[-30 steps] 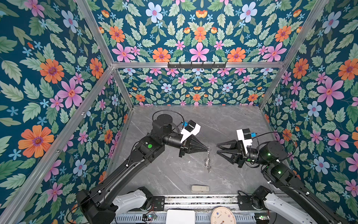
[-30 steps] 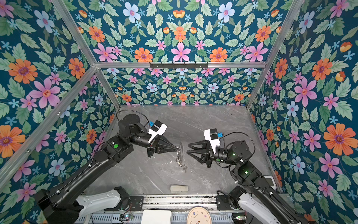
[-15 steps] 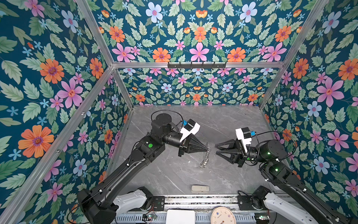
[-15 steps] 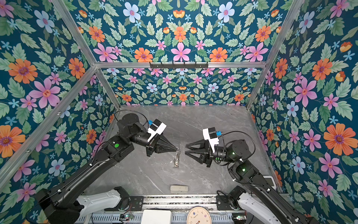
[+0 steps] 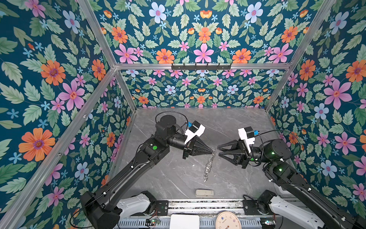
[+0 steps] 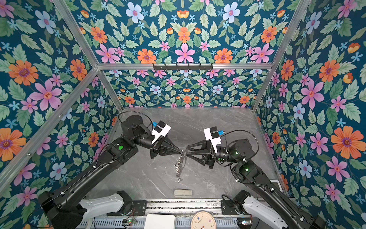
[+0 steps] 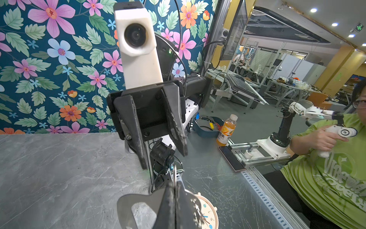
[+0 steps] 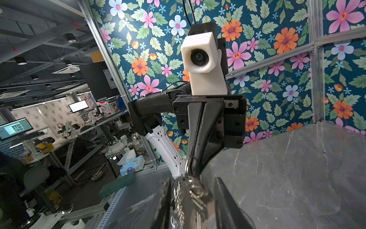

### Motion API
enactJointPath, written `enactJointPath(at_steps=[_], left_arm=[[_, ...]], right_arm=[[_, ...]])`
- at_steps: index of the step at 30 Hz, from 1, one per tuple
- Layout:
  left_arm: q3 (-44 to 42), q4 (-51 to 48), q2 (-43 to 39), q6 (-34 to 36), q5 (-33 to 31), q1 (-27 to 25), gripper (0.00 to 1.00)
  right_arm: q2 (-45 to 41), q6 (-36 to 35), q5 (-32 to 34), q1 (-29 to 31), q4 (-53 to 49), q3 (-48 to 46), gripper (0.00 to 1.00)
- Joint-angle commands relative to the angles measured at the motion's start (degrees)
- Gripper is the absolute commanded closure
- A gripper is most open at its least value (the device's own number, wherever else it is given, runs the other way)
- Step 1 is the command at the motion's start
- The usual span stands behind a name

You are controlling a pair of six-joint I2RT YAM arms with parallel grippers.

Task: Remove the keys from the keyring

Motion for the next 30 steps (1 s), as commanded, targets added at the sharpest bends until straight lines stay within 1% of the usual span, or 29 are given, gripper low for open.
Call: enactJointPath(at_steps=[1,5,15,24,30], left_arm=[[0.1,2.3,-0.3,-0.5,-0.2,0.1,1.0],[-0.1,2.3,-0.6,-0.5,-0.3,0.2,1.0],[-0.6,2.6,-1.3,-0.8,-0.9,0.3,1.0],[-0.6,3.0,-1.4,-1.6,-1.0,0.4,1.0],[-0.2,1.5,-1.8,-1.5,-3.3,0.6,1.0]], right_arm=[[0.4,-1.0,1.1,1.2,-0.2,0.9,0.63],[1.0,-2.4,2.2,2.5,-1.9,1.9,0.67],[2.0,-2.9,3.7,3.2,-3.9,3.2,0.78],[2.1,-3.5,5.2,3.5,-5.3,3.8,1.0],[1.4,-4.0,7.4,3.6,-7.8,3.8,1.0]])
